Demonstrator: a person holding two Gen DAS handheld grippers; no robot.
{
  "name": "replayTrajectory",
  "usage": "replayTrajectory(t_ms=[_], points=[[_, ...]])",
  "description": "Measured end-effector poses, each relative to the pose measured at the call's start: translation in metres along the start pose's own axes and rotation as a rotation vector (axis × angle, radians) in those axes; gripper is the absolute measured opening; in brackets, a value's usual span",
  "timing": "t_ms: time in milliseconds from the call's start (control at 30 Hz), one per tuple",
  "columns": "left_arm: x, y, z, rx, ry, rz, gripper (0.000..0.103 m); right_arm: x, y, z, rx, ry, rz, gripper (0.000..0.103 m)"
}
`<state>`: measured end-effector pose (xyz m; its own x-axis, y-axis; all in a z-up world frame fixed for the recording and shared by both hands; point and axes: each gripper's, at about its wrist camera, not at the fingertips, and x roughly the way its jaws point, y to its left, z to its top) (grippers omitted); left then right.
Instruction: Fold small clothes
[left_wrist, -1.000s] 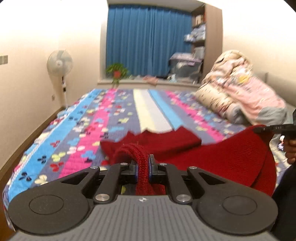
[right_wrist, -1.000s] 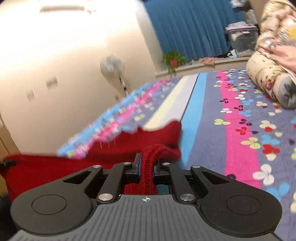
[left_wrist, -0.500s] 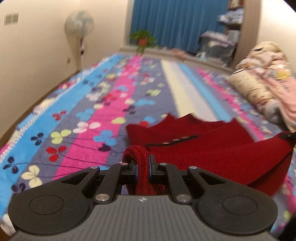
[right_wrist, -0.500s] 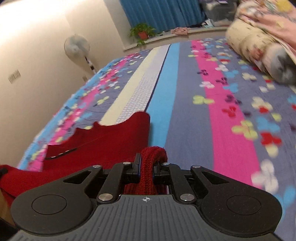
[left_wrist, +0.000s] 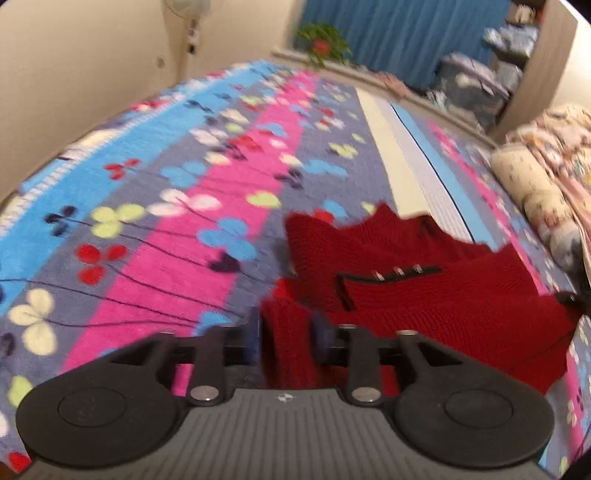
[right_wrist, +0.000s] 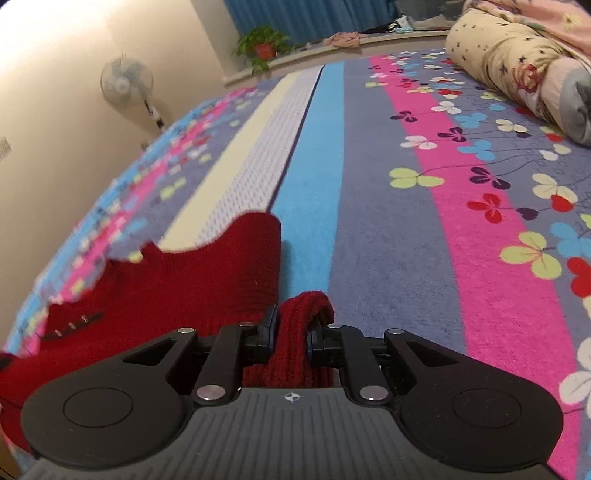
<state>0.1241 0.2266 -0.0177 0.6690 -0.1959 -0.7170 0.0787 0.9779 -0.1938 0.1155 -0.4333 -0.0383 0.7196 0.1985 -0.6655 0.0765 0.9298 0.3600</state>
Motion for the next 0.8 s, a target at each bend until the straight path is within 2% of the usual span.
replayTrajectory(t_ms=[100,167,233,267,333,400,433,500,600,700,800], points=[[-0.018,0.017,-0.002,-0.056,-0.046,0.024,0.048,-0.012,-0.007,0.003,0.016,-0.007,0.027,0.014],[-0.025,0.031,-0.004,-0.113,-0.050,0.020,0.048,-0.019,-0.008,0.004,0.001,-0.013,0.029,0.015],[-0.030,0.037,-0.005,-0.123,-0.042,0.024,0.050,-0.025,-0.010,0.006,0.012,-0.021,0.040,0.015],[-0.030,0.039,-0.005,-0.119,-0.030,0.024,0.052,-0.028,-0.011,0.006,0.026,-0.021,0.046,0.016],[-0.027,0.042,-0.009,-0.102,0.028,0.001,0.068,-0.032,-0.012,0.006,0.031,-0.035,0.020,0.033],[-0.023,0.037,-0.013,-0.052,0.071,0.031,0.068,-0.041,-0.014,0.007,0.031,-0.084,-0.055,0.034],[-0.023,0.034,-0.014,-0.014,0.075,0.048,0.069,-0.045,-0.021,0.009,0.057,-0.094,-0.060,0.034],[-0.023,0.030,-0.018,0.018,0.083,0.025,0.070,-0.050,-0.036,0.009,0.131,-0.096,-0.062,0.034],[-0.018,0.022,-0.023,0.052,0.122,-0.027,0.070,-0.050,-0.045,0.006,0.111,-0.042,-0.083,0.034],[-0.009,0.009,-0.027,0.116,0.154,-0.041,0.070,-0.035,-0.049,-0.005,0.079,0.113,-0.025,0.038],[-0.001,0.000,-0.026,0.128,0.161,-0.046,0.070,-0.020,-0.035,-0.018,-0.051,0.228,-0.024,0.038]])
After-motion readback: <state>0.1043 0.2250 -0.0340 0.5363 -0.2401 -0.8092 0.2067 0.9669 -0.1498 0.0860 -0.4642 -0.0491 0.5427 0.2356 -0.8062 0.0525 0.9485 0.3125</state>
